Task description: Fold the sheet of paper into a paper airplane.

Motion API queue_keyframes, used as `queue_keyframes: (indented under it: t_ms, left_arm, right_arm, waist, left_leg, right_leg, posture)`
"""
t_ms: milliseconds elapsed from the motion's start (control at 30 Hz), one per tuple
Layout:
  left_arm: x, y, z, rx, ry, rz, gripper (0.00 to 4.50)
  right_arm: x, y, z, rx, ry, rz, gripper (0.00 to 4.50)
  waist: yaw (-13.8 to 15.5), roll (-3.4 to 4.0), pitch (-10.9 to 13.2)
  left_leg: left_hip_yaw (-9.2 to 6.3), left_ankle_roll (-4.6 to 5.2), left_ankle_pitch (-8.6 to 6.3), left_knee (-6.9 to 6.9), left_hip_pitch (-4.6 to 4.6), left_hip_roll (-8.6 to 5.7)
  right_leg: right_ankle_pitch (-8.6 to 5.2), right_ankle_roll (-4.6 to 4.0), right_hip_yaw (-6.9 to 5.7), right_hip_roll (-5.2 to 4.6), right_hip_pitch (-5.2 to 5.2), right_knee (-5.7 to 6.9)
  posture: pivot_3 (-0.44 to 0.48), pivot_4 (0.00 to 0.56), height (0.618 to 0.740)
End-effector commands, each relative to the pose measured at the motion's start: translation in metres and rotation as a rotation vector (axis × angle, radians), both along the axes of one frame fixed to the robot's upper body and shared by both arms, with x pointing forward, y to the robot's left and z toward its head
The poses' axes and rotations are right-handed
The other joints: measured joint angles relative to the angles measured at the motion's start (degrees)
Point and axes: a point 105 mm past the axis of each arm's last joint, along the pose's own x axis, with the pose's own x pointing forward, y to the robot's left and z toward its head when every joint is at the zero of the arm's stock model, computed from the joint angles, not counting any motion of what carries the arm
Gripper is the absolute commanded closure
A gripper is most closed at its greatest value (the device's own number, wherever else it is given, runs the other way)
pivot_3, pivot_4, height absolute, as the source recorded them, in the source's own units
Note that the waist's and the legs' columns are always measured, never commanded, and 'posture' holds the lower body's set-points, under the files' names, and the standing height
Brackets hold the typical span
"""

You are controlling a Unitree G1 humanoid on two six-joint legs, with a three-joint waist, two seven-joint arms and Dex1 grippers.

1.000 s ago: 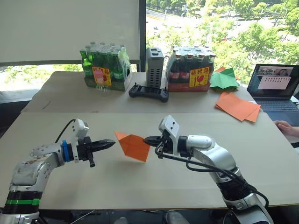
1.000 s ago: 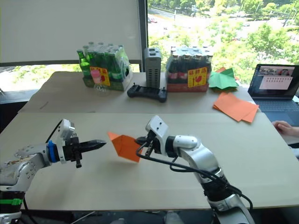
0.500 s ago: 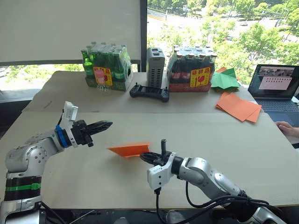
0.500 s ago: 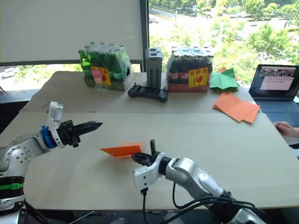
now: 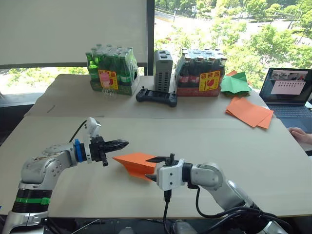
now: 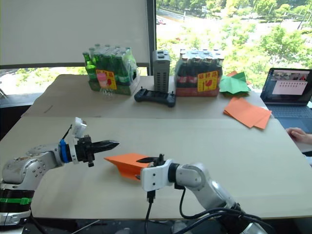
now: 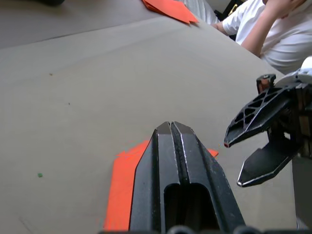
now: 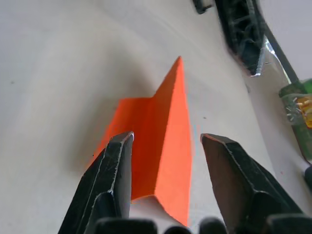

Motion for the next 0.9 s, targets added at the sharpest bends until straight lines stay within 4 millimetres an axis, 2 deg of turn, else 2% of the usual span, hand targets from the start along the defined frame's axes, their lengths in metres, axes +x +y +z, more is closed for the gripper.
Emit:
queue_keyframes:
  t_ms: [33,133,367,567,767,900]
  left_arm:
    - [0.003,-0.014,0.008,0.019,-0.069,-0.067,4.50]
    - [0.008,-0.022,0.001,0.068,-0.080,-0.095,4.50]
    - [-0.001,-0.014,-0.030,0.219,-0.071,-0.151,4.50]
    - [-0.004,-0.018,-0.032,0.204,-0.069,-0.160,4.50]
    - [-0.015,-0.011,-0.045,0.248,-0.051,-0.159,4.50]
    - [-0.019,-0.009,-0.045,0.257,-0.054,-0.154,4.50]
  right_arm:
    - [0.006,-0.004,0.031,0.159,0.118,-0.038,1.92]
    - [0.014,-0.010,0.034,0.225,0.231,-0.107,1.92]
    - [0.022,-0.013,0.036,0.256,0.226,-0.187,1.92]
    - [0.023,-0.011,0.037,0.277,0.236,-0.213,1.92]
    - [0.028,-0.013,0.036,0.283,0.245,-0.242,1.92]
    - [0.032,-0.013,0.034,0.280,0.257,-0.259,1.92]
  waist:
    - [0.03,0.00,0.00]
    - [0.08,0.00,0.00]
    - [-0.16,0.00,0.00]
    - [0.05,0.00,0.00]
    - [-0.27,0.00,0.00]
    - [-0.10,0.00,0.00]
  left_leg:
    - [0.00,0.00,0.00,0.00,0.00,0.00]
    - [-0.01,0.00,0.00,0.02,0.00,-0.02]
    - [0.00,0.00,0.00,-0.04,0.00,0.00]
    - [0.01,0.00,0.00,0.03,-0.04,-0.01]
    - [0.01,0.01,0.00,0.00,-0.02,0.01]
    - [0.00,0.01,0.00,0.01,-0.01,0.02]
  right_leg:
    - [0.00,0.00,0.00,0.00,0.00,0.00]
    - [0.01,-0.01,0.00,0.00,0.02,0.01]
    - [0.00,-0.02,0.01,0.03,-0.04,0.01]
    - [0.00,0.00,0.01,0.01,-0.02,0.01]
    - [0.00,0.00,0.01,0.02,-0.03,0.02]
    - [0.00,-0.01,0.01,0.03,-0.03,0.05]
  posture:
    - [0.000,0.150,0.733]
    - [0.000,0.150,0.733]
    - [0.000,0.150,0.733]
    - [0.000,0.150,0.733]
    - [0.000,0.150,0.733]
    - [0.000,0.150,0.733]
